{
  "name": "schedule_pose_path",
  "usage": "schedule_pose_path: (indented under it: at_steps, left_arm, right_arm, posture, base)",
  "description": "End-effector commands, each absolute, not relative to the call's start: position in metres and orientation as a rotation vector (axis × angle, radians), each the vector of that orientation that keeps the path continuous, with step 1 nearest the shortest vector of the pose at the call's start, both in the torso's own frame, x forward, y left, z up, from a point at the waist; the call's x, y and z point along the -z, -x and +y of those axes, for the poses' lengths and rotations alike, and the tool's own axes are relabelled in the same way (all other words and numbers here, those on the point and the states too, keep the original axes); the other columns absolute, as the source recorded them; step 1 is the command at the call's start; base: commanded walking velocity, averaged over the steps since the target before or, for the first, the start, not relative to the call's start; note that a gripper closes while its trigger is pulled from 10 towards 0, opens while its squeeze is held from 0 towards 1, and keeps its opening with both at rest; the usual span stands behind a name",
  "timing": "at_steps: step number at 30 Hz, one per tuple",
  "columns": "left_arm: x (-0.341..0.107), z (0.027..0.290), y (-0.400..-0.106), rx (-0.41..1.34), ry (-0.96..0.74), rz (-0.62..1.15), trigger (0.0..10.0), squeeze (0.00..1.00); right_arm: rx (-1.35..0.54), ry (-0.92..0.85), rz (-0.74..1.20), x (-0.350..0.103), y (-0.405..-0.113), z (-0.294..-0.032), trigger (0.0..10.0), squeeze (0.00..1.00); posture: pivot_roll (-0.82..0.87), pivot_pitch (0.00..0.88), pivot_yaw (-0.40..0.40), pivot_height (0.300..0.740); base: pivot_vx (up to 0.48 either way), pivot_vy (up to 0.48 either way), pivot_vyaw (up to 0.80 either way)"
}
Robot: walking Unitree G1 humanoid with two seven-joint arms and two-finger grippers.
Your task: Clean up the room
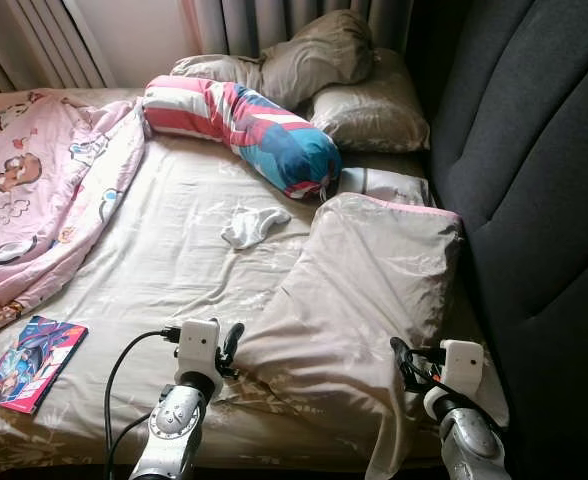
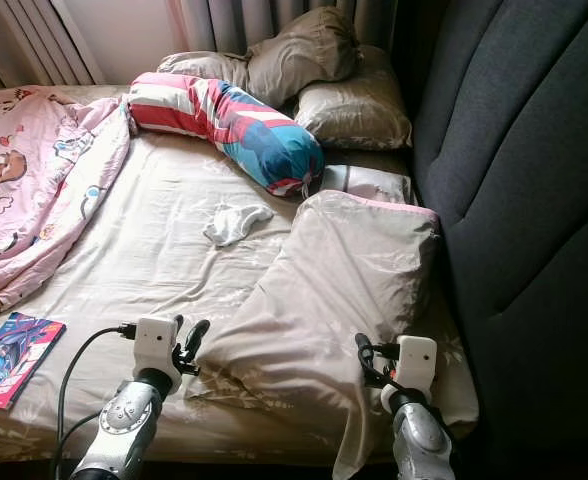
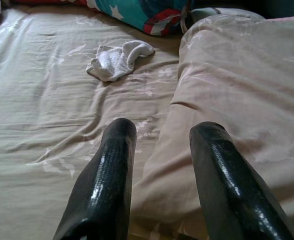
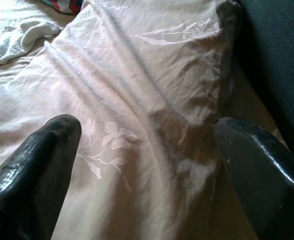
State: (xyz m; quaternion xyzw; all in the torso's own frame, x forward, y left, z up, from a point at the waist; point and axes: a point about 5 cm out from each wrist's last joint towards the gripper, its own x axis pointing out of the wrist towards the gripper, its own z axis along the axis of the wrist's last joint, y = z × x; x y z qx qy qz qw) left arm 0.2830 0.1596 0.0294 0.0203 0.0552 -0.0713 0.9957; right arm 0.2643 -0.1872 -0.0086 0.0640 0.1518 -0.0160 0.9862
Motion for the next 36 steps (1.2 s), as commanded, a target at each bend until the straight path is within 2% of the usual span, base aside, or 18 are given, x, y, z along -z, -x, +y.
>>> schedule_pose_path:
  at_steps: [1,4,12,36]
  left_arm:
    - [-0.032,0.158,-0.285,0.146,-0.027,0.109,10.0,0.00]
    - [-0.030,0.158,-0.284,0.148,-0.027,0.114,10.0,0.00]
    - [-0.030,0.160,-0.283,0.143,-0.027,0.116,10.0,0.00]
    - [-0.038,0.167,-0.290,0.140,-0.036,0.103,10.0,0.00]
  right_arm:
    - [0.033,-0.135,0.324,0.011,-0.264,-0.185,10.0,0.00]
    - [0.036,-0.130,0.338,0.012,-0.264,-0.185,10.0,0.00]
    - [0.033,-0.168,0.344,0.014,-0.262,-0.186,10.0,0.00]
    - [-0.026,-0.231,0.301,0.008,-0.267,-0.177,10.0,0.00]
  posture:
    - [-0.10,0.089,0.022,0.704]
    - [-0.10,0.096,0.024,0.704]
    - [-0.09,0.111,0.025,0.659]
    - [-0.09,0.119,0.032,0.659]
  base:
    - [0.000,0.000,0.00]
    - [0.000,0.000,0.00]
    - [0.000,0.000,0.00]
    - [0.000,0.000,0.00]
